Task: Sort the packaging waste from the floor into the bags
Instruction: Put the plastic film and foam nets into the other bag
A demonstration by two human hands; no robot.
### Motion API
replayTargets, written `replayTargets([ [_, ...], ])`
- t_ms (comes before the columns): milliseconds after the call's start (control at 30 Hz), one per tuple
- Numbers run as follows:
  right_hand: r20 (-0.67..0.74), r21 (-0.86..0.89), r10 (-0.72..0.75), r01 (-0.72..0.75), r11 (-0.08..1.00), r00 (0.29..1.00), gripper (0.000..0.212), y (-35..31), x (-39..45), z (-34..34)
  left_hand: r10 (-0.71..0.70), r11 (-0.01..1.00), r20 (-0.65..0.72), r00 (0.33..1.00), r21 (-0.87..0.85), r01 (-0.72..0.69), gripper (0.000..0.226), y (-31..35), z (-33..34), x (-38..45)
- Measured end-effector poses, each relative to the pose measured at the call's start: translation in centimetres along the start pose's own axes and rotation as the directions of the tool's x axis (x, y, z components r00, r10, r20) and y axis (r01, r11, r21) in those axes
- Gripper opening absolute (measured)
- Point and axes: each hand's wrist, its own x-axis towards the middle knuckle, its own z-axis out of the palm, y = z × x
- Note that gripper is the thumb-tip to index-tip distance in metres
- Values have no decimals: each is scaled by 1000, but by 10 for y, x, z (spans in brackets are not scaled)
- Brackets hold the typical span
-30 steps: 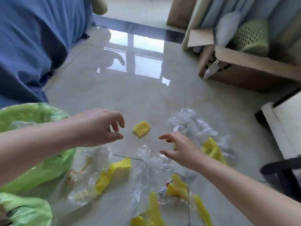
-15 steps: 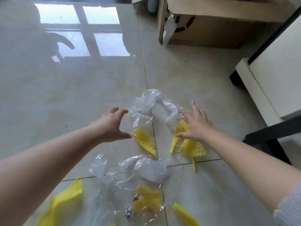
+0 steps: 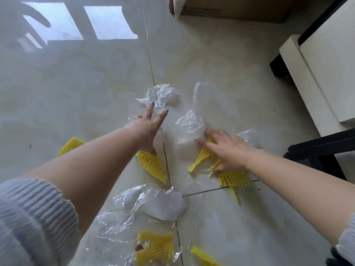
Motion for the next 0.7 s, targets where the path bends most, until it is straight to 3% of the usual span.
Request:
replayTargets([
  [133, -122, 163, -23, 42, 986, 992, 69, 0, -11, 8, -13, 998, -73, 997, -67, 8, 119, 5, 15, 2],
  [267, -255, 355, -10, 104, 929, 967, 29, -14, -13, 18, -15, 987, -110, 994, -161, -2, 56, 7, 28, -4],
  [367, -426, 597, 184, 122, 793, 886, 18, -22, -12, 13, -17, 973, -235, 972, -226, -38, 25, 8, 34, -15],
  [467, -389, 867, 572, 76, 493, 722, 20, -19, -23, -4, -112, 946, -386, 916, -324, -20, 18, 6, 33, -34],
  [533, -289, 937, 703, 42, 346, 650, 26, -15, -36, -3, -122, 940, -407, 905, -340, -26, 19, 9, 36, -49],
  [600, -228, 942, 723, -40, 332, 652, 29, -16, -50, 13, -65, 935, -404, 913, -343, -85, 24, 16, 44, -61],
  [700, -159, 902, 672, -171, 397, 723, 37, -33, -66, 46, 23, 932, -279, 960, -341, -122, 39, 29, 65, -69],
])
